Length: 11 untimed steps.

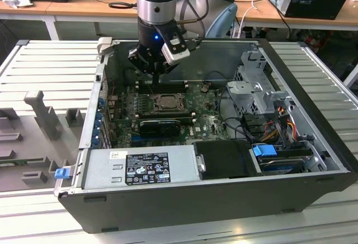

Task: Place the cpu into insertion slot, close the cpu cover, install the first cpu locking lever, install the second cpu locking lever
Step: 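Install the first cpu locking lever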

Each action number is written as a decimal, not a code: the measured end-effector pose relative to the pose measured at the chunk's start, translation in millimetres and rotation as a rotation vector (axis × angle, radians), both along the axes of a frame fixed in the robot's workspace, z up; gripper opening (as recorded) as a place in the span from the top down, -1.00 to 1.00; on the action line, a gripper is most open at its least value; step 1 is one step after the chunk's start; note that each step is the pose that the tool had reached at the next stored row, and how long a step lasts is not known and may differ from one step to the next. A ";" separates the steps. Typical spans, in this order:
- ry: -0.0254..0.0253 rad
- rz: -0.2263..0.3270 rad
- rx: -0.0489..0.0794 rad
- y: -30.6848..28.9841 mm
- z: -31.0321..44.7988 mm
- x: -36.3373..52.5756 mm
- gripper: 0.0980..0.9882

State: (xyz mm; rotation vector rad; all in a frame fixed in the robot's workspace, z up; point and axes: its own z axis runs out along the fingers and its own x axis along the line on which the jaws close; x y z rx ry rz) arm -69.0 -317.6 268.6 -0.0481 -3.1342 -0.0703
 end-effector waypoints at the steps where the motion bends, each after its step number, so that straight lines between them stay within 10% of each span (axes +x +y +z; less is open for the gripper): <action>1: -0.0003 0.000 0.000 0.0 0.0 -0.5 0.98; 11: -0.0099 0.002 0.000 0.0 -0.1 -17.2 0.98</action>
